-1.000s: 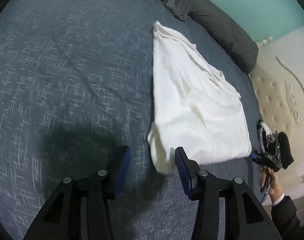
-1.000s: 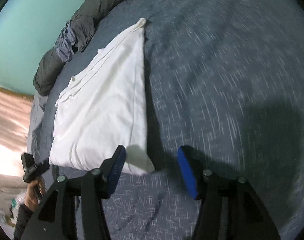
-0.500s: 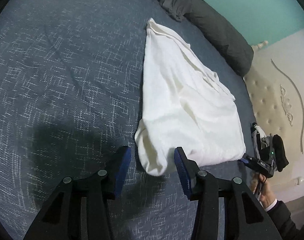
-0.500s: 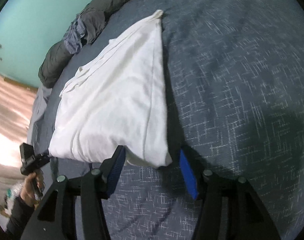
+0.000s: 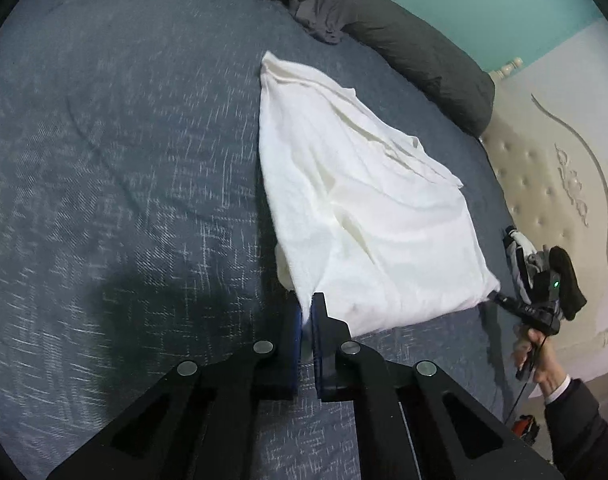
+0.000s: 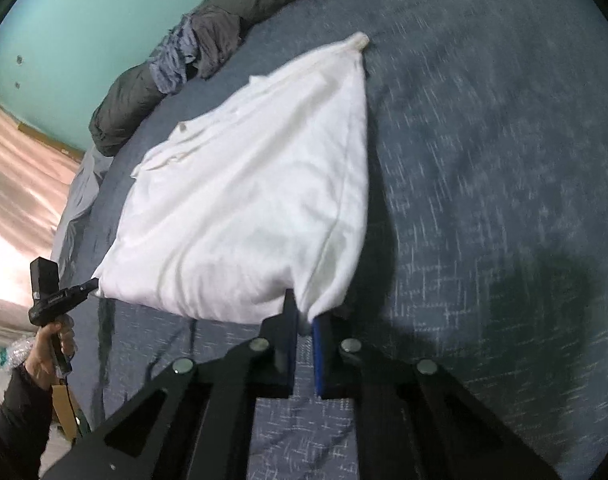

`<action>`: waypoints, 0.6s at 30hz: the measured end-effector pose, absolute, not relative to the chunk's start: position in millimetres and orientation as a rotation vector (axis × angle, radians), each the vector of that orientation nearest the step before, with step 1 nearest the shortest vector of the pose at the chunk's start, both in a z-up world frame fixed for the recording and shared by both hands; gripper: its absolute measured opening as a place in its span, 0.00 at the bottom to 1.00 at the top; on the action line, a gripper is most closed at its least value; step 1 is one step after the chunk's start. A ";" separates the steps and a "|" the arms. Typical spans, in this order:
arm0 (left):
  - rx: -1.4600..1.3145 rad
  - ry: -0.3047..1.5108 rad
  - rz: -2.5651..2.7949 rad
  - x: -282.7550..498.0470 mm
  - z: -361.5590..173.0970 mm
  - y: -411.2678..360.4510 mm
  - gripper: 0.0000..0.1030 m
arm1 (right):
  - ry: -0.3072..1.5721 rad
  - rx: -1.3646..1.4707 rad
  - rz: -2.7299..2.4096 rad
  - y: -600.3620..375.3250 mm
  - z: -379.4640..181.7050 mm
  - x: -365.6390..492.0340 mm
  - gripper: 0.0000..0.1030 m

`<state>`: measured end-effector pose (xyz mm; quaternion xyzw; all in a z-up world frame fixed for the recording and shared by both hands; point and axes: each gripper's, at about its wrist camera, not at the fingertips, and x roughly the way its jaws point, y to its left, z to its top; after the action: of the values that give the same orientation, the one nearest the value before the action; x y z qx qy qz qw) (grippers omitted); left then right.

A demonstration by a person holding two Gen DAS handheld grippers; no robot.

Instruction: Fold clothes

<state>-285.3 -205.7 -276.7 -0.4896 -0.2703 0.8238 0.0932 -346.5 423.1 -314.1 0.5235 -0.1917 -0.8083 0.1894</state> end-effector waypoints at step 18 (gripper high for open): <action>-1.424 -0.710 2.451 -248.6 -218.3 -195.4 0.02 | -0.474 1.371 -2.266 408.2 -218.0 -324.0 0.05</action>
<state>-248.6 -195.4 -218.3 -0.4843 -0.2416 0.8337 0.1097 -324.0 408.2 -218.0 0.4967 -0.1718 -0.8208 0.2236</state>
